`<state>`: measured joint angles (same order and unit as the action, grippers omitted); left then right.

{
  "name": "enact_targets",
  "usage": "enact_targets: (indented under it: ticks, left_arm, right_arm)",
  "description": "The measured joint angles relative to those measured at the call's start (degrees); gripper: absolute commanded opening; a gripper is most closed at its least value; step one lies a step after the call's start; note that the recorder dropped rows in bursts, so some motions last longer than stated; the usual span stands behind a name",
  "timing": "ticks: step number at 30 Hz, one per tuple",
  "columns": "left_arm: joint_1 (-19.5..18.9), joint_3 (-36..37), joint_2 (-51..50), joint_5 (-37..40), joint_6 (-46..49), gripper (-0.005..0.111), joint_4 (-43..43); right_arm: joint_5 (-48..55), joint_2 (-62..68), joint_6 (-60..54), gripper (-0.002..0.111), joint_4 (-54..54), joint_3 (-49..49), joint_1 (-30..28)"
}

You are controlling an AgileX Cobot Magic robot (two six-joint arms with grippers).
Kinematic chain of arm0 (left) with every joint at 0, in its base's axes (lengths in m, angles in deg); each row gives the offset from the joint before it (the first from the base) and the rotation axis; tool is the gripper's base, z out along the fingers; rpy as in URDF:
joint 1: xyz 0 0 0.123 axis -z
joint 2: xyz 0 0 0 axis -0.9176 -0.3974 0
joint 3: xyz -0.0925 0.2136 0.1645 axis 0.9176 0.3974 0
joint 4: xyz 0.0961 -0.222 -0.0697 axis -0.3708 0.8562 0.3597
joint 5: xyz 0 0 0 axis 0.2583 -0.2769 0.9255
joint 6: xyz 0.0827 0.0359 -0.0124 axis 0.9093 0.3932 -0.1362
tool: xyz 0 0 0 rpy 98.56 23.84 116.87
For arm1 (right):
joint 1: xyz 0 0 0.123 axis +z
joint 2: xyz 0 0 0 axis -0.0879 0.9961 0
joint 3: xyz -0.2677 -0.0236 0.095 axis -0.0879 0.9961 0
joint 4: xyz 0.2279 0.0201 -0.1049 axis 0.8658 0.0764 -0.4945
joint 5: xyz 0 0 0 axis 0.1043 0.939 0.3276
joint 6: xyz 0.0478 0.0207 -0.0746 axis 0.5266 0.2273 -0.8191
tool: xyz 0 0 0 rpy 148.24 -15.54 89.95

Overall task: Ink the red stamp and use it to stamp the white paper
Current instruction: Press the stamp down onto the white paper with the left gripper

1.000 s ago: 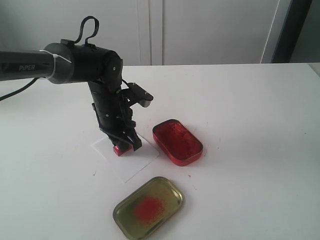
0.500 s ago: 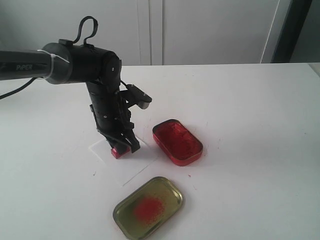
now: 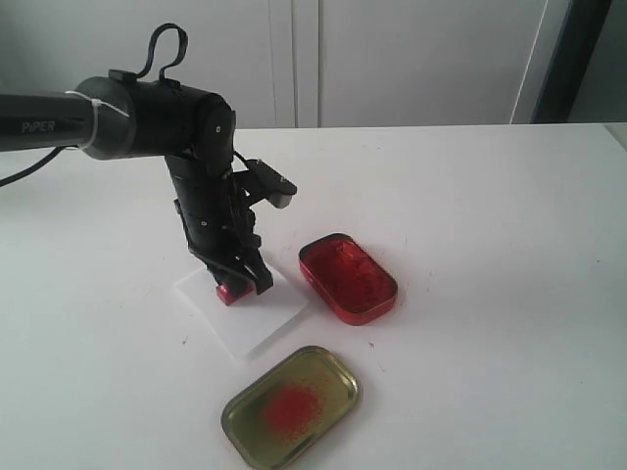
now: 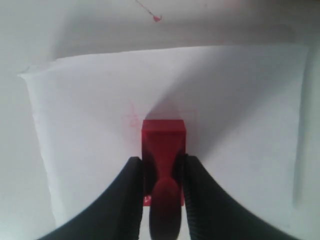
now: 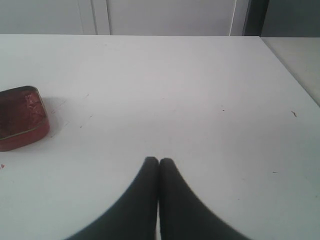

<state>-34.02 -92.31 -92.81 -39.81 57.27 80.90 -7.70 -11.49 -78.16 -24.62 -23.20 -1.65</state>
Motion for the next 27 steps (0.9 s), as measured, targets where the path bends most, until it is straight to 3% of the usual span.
enact_targets:
  ticks: [27]
  left_arm:
    - [0.0,0.4,1.5,-3.4,0.0,0.000,3.1]
  right_arm:
    - [0.0,0.0,0.0,0.000,0.0,0.0,0.0]
